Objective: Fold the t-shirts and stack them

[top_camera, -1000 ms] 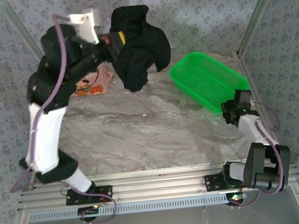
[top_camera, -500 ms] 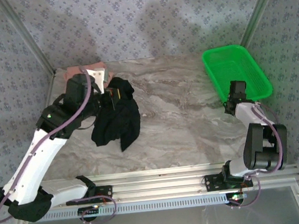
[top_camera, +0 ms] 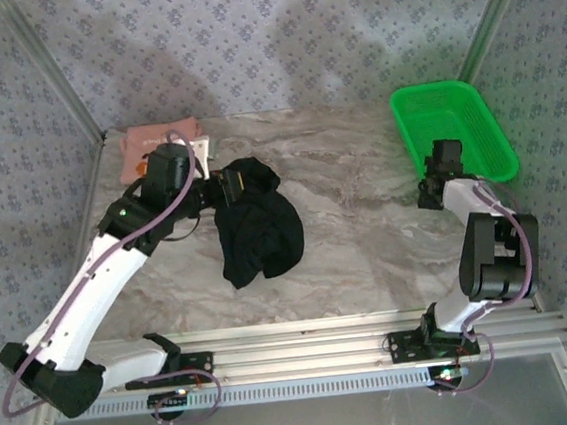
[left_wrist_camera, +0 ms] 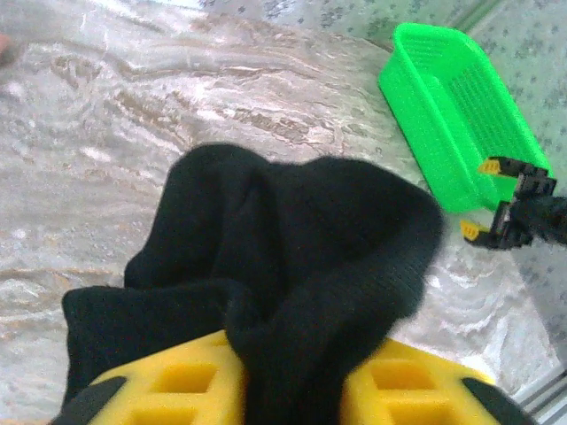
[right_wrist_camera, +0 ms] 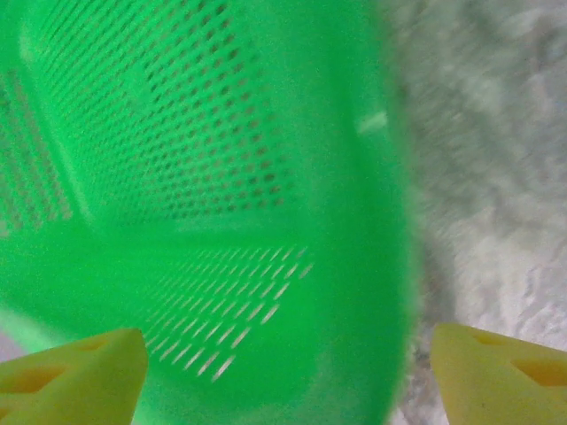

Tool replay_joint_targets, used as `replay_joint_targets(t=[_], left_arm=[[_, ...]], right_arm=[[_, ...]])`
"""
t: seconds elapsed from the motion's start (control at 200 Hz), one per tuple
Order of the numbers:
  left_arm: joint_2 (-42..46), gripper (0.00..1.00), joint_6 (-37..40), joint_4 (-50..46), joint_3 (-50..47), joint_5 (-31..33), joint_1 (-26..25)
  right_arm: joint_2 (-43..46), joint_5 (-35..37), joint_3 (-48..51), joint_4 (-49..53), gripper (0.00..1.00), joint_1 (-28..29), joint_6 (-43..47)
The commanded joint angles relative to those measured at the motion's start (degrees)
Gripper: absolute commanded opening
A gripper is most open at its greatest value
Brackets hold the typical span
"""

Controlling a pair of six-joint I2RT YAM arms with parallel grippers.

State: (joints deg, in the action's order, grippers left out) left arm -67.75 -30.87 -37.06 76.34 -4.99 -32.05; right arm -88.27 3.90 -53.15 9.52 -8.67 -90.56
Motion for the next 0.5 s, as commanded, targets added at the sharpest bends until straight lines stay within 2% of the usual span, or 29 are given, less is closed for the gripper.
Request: replay_joint_targets(t=[0.0,0.08,0.155,0.23,0.32,0.405,0.495], left_arm=[[0.44,0.57,-7.35,5.13,-5.02,-6.42,10.25],[3.44,0.66,-13.19,11.24,-12.94,-12.7,20.78],[4.48,0.71,-12.99,8.92,-15.22,-13.27,24.7],[4.51,0.72,-10.93,2.8,-15.56,-12.81,25.3],[6.83,0.73,-12.2,1.16,-19.8,-14.64,25.2],[9.19,0.74,-13.81,0.51,-25.04,-15.62,25.2],[10.17,0.74,-16.12,3.81,-30.38,-18.09,24.49]], right_arm=[[4.42,-10.65,-1.09,3.41,0.87,2.46,14.02],[7.81,-15.74,0.46,6.98,0.87,6.05,20.6],[11.85,-18.21,2.74,10.48,0.88,10.1,25.99],[15.33,-20.34,5.44,11.38,0.88,14.69,31.61],[16.24,-22.59,5.93,14.54,0.88,20.05,40.11],[12.45,-26.0,4.2,18.7,0.86,24.71,48.17],[7.28,-28.68,1.95,20.28,0.84,30.64,55.03]])
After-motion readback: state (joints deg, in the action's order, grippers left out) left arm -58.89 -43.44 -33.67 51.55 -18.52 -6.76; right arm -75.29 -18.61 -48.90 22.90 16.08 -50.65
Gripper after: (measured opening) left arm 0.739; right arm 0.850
